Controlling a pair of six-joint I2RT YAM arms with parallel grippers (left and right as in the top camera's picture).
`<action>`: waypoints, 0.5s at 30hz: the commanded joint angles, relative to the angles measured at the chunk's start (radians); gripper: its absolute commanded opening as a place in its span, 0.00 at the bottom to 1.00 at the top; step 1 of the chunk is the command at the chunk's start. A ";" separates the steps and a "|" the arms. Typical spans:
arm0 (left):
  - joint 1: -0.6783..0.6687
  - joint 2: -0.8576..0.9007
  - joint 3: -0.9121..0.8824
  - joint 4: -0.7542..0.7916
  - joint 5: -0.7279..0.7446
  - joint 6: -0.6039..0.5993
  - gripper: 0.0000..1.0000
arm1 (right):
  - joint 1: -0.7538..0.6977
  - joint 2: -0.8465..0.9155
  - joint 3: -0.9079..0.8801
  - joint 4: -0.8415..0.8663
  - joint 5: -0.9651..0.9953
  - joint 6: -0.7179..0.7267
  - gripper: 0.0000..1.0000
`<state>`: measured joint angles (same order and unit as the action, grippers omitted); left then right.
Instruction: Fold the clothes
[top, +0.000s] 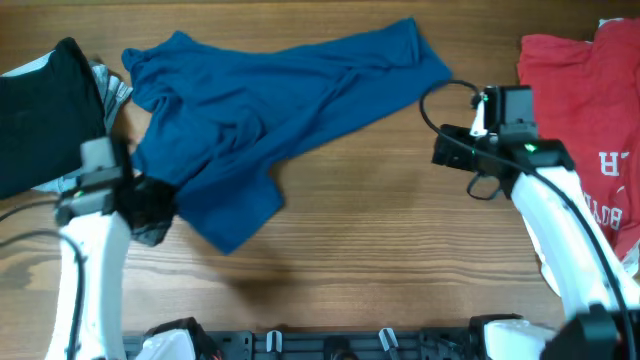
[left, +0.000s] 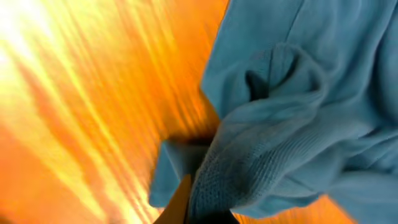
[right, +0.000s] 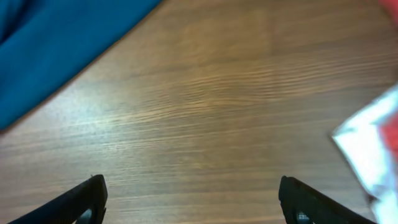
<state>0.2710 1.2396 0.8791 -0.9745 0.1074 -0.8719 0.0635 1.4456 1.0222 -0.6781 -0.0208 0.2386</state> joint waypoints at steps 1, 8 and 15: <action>0.064 -0.027 -0.002 -0.026 -0.026 0.040 0.04 | 0.002 0.087 0.017 0.076 -0.077 -0.026 0.86; 0.034 -0.027 -0.002 -0.066 -0.015 0.050 0.04 | 0.007 0.126 0.020 0.468 -0.175 0.085 0.48; 0.034 -0.027 -0.002 -0.056 -0.015 0.050 0.04 | 0.011 0.375 0.434 0.062 -0.230 -0.083 0.19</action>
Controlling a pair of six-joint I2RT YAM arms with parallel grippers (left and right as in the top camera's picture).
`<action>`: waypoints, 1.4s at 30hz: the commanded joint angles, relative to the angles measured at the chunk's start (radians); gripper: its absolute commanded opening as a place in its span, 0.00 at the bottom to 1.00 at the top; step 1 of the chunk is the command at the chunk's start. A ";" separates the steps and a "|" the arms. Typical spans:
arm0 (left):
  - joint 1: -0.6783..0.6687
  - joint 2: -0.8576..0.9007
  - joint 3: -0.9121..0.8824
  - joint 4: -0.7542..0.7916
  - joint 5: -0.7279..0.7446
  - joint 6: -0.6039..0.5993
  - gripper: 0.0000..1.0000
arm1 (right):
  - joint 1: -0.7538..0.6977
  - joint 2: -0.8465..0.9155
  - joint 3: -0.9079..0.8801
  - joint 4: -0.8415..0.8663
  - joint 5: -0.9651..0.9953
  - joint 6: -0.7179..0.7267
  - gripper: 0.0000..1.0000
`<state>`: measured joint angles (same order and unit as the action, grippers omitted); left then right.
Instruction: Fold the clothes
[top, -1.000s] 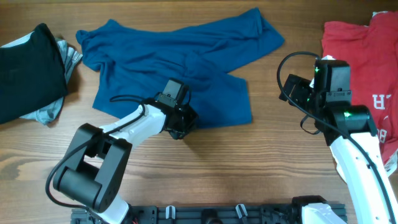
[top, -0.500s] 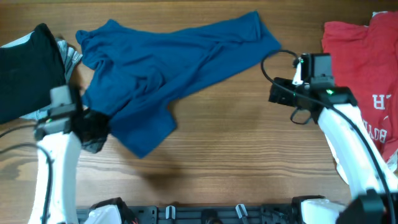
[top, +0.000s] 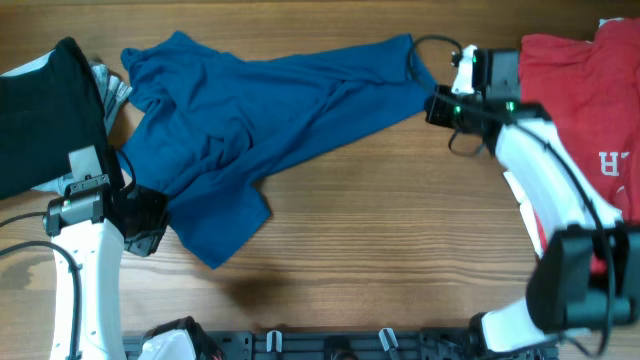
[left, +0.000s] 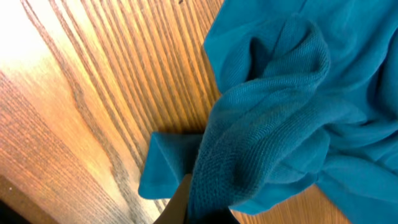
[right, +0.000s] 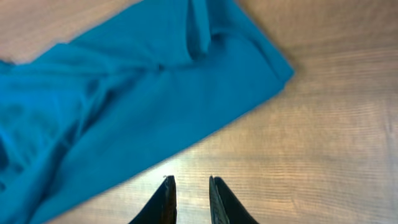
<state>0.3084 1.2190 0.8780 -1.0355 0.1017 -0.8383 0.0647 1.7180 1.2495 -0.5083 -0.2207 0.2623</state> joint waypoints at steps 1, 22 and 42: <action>-0.003 -0.006 -0.001 0.006 -0.010 0.016 0.04 | 0.014 0.153 0.287 -0.167 -0.016 -0.123 0.25; -0.003 -0.005 -0.001 0.089 -0.018 0.016 0.04 | 0.082 0.579 0.520 0.034 0.006 -0.094 0.04; -0.003 -0.005 -0.001 0.104 -0.017 0.016 0.04 | 0.056 0.582 0.575 0.157 0.117 0.000 0.55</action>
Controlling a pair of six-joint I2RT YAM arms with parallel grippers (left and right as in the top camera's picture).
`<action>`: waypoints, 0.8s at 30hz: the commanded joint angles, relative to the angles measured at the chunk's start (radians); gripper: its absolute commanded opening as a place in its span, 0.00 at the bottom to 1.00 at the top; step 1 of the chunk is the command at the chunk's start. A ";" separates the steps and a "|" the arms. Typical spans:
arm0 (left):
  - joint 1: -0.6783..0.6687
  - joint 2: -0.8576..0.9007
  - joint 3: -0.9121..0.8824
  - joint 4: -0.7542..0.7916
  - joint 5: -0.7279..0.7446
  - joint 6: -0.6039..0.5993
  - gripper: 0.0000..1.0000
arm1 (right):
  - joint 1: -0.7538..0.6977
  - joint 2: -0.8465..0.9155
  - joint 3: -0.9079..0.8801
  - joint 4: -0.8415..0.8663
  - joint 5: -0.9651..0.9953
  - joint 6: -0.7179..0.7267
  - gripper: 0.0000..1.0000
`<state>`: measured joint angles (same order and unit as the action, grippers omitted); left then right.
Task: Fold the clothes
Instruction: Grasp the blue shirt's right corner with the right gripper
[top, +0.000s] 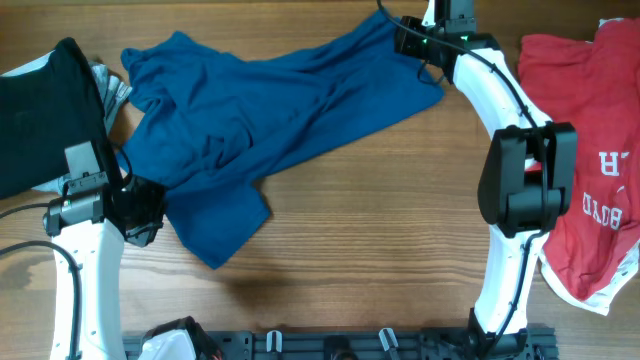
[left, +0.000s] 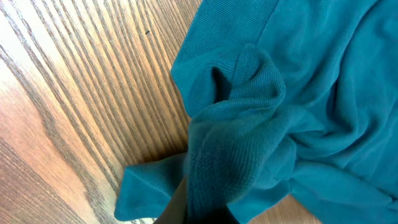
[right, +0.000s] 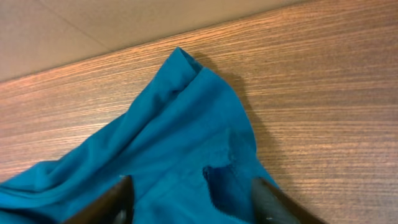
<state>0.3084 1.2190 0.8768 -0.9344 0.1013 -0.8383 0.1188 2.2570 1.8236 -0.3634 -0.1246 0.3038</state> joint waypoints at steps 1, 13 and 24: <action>-0.003 -0.005 0.000 0.003 -0.017 0.016 0.04 | 0.002 0.058 0.000 0.028 0.021 -0.040 0.53; -0.003 -0.005 0.000 0.003 -0.017 0.016 0.04 | 0.031 0.150 0.000 0.132 -0.002 -0.013 0.51; -0.003 -0.005 0.000 0.003 -0.016 0.016 0.04 | 0.032 0.192 0.000 0.178 0.037 0.066 0.43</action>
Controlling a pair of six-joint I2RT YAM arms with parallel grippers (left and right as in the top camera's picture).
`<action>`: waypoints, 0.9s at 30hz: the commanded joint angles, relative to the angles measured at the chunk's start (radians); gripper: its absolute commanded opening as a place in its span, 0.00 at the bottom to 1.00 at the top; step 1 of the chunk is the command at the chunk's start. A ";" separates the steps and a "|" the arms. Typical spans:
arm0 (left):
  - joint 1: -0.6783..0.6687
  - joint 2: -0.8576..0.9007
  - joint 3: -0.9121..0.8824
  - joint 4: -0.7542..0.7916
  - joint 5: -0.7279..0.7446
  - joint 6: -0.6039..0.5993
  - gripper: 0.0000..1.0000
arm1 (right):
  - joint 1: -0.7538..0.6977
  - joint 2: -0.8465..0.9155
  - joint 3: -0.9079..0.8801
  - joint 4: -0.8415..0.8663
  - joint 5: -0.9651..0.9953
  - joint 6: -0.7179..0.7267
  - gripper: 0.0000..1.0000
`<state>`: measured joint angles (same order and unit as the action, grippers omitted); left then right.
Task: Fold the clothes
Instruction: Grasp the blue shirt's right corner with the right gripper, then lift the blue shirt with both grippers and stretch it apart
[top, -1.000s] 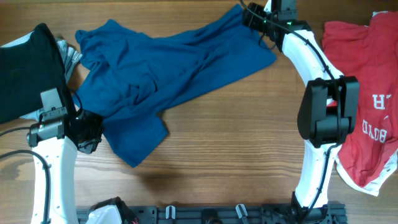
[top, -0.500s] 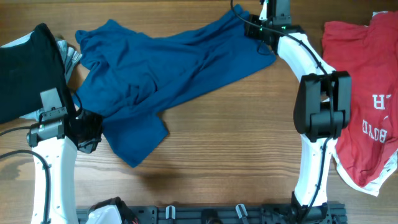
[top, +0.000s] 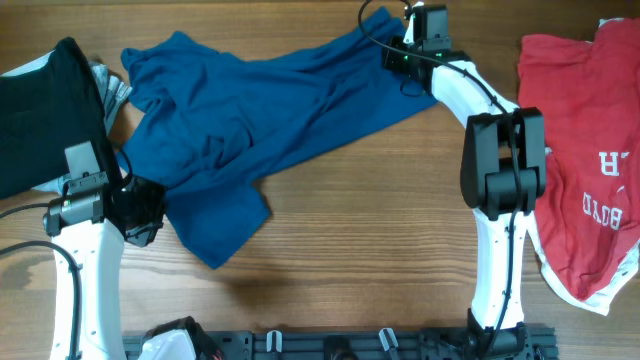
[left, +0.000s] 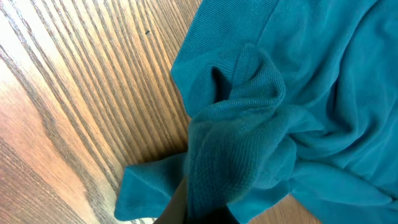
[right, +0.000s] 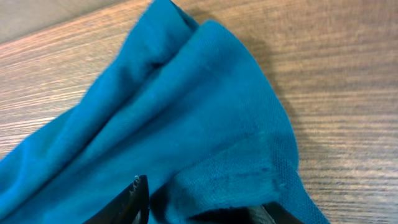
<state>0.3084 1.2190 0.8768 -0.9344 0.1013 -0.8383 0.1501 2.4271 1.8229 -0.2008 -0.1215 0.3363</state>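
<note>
A blue shirt (top: 260, 110) lies rumpled across the table, from the near left to the far middle. My left gripper (top: 140, 215) is shut on its near-left edge. In the left wrist view the cloth (left: 249, 124) bunches up right at that gripper (left: 199, 211). My right gripper (top: 398, 58) sits at the shirt's far right corner. In the right wrist view it (right: 202, 202) stands open, with the folded hem (right: 230, 180) lying between its fingers.
A black garment (top: 40, 110) lies at the left edge over some grey and white cloth (top: 115, 92). A red shirt with white lettering (top: 590, 150) covers the right side. Bare wooden table (top: 380, 230) lies in front of the blue shirt.
My right gripper has come down closer onto the shirt's far right corner, so the hem now lies between its open fingers. The left gripper and the shirt have not moved.
My left gripper was shut on the shirt's near-left edge throughout, and early on the edge shifted slightly toward the front left. My right gripper was open over bare table. Then it stood by the shirt's right end with fingers nearly together, then open at the far corner, now around the hem.
</note>
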 joint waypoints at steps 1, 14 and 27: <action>-0.003 -0.005 0.000 0.003 -0.016 0.016 0.04 | 0.001 0.021 0.001 0.024 0.033 0.034 0.38; -0.003 -0.005 0.000 0.034 -0.017 0.024 0.04 | -0.139 -0.307 0.006 -0.451 0.130 0.048 0.04; -0.003 -0.005 0.000 -0.003 0.012 0.119 0.04 | -0.181 -0.467 -0.051 -1.152 0.146 -0.074 0.04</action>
<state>0.3077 1.2190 0.8761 -0.9459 0.1017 -0.8177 -0.0326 1.9549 1.7821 -1.3190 0.0006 0.2817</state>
